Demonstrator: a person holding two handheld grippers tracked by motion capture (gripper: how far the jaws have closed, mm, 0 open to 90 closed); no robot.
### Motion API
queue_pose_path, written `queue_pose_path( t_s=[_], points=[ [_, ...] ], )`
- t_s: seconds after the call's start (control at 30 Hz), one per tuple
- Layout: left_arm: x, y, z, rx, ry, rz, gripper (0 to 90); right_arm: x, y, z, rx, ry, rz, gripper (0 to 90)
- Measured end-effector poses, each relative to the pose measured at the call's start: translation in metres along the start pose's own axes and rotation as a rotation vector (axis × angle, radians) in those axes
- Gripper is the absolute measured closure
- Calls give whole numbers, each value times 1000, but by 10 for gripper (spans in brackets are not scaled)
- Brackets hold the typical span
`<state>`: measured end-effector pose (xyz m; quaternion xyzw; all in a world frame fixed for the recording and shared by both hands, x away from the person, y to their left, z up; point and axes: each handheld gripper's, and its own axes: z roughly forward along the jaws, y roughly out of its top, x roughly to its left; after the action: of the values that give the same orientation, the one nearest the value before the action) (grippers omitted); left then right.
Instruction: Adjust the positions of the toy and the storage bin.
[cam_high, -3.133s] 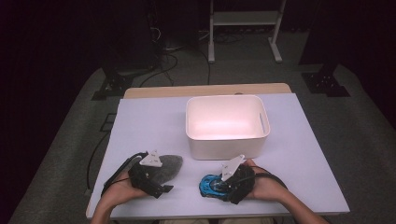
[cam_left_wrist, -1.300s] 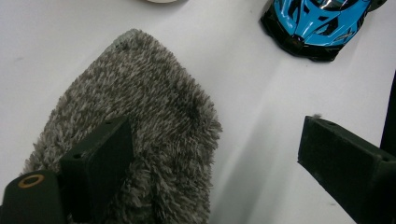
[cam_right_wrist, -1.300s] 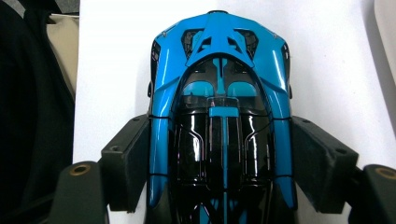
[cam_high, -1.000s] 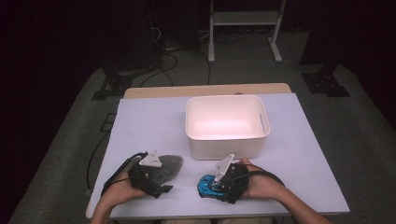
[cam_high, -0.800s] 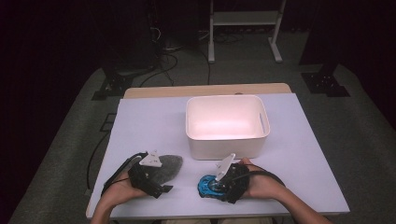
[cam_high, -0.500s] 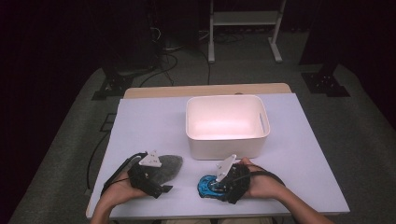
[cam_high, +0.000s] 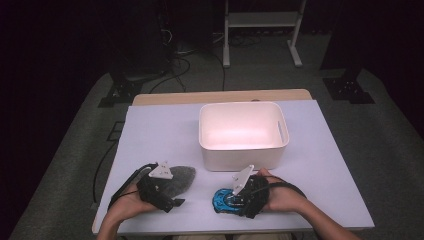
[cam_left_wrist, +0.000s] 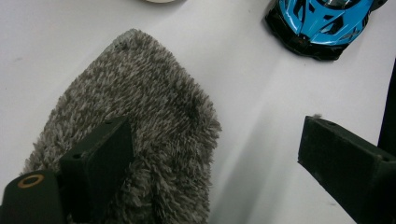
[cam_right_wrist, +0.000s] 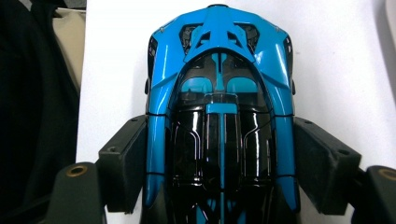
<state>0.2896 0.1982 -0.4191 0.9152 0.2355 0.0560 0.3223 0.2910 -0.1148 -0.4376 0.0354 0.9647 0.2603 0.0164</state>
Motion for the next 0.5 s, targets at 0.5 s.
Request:
queue_pose_path(
  t_s=[0.5],
  points=[
    [0, 0, 0, 3, 2, -1, 96, -1, 6, -28, -57, 45, 4, 253]
  ],
)
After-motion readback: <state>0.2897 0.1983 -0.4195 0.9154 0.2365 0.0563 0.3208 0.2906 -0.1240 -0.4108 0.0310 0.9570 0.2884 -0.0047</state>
